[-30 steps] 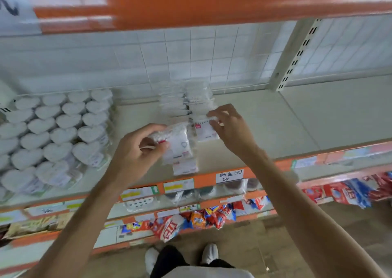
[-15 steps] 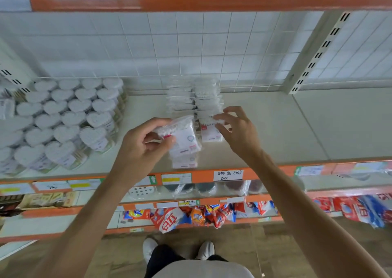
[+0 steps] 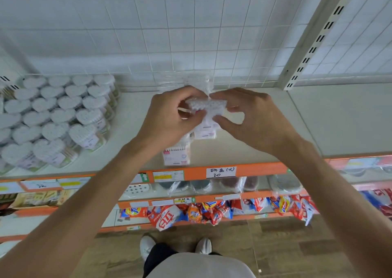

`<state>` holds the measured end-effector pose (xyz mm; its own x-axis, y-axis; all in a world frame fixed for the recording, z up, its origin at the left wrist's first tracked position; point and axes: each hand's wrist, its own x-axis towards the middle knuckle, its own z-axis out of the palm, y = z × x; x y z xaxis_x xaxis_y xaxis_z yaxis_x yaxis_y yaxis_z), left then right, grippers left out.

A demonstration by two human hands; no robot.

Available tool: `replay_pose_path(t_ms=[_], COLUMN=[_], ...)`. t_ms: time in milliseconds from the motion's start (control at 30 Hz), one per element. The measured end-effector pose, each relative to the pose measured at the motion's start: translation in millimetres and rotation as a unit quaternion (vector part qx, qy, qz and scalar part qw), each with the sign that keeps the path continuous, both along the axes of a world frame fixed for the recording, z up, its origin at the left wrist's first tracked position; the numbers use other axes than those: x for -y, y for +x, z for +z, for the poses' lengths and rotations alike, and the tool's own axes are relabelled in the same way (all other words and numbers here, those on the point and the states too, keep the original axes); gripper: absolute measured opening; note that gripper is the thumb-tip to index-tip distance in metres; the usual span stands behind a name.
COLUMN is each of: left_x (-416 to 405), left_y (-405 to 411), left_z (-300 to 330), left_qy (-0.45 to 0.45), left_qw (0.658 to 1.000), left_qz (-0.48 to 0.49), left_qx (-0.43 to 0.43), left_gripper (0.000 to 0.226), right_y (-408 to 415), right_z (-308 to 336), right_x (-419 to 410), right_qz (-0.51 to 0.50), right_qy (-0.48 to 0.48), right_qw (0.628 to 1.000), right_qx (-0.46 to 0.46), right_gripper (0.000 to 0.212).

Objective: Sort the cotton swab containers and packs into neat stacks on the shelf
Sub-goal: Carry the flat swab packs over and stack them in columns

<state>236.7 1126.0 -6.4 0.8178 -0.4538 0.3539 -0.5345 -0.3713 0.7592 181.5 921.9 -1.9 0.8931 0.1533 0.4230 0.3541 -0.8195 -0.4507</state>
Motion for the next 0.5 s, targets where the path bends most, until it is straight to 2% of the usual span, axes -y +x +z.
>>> replay_pose_path(t_ms=[200,267,367,500], left_x=[16.4,12.8,1.1,-11.8], left_y=[2.1,4.4,16.2,26.4], left_z=[-6.6,-8.7,-6.2,-8.5], left_qy=[0.008,0.033,0.074,0.118], left_qw=[0.999,0.998,0.996,0.992], left_qz=[-0.037,-0.050,-0.033,-0.008], left_qx=[-0.005,0.005,0.022,0.041], left_gripper=[0.025,0.032,0.050,0.049], right_y=[-0.8,1.3,13.6,34.5], right_z=[-4.4,-8.8,-20.5,-40.7], right_x=[14.1,17.1,19.6,14.2], right_qz=[-0.021,-0.022,-0.040,-0.044], right_qy=[0.037,0.031,0.035,0.038], right_qw=[0.999,0.999,0.997,0.995], right_qx=[-0.013,-0.029,-0.053,-0.084], right_gripper=[0.026,0.024,0.024,0.025])
